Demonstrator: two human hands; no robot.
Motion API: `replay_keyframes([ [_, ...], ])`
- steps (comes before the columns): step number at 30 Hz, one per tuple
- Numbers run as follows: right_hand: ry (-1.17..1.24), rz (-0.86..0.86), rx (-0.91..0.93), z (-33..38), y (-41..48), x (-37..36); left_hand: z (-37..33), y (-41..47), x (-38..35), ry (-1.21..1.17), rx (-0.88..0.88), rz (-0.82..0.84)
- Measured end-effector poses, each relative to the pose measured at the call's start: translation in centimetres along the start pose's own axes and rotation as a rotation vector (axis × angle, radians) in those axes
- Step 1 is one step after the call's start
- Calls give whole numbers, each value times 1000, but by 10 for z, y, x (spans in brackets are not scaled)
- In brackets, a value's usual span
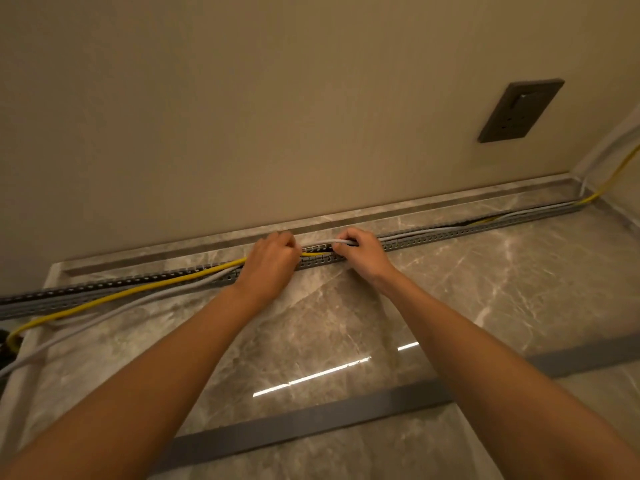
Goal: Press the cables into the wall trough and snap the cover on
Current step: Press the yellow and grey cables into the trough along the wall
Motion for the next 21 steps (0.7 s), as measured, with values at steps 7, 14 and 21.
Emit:
replay_keyframes([
  [7, 66, 3, -8, 0, 0, 6, 13, 18, 6, -315, 274, 105],
  [14, -16, -55, 10, -3, 2, 6, 10, 18, 8, -230, 248, 129],
  [21, -131, -44, 97, -2, -6, 6, -15, -4, 3, 186, -123, 20],
])
Point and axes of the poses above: each hand's wrist, its own y-axis towards the middle knuckle, its own x-axis out of the back of the hand, z = x × y, the point moved 6 cm from there along y, towards the middle knuckle, and after that the axes turned 3 degrees about -z, right-handed, at the moved point
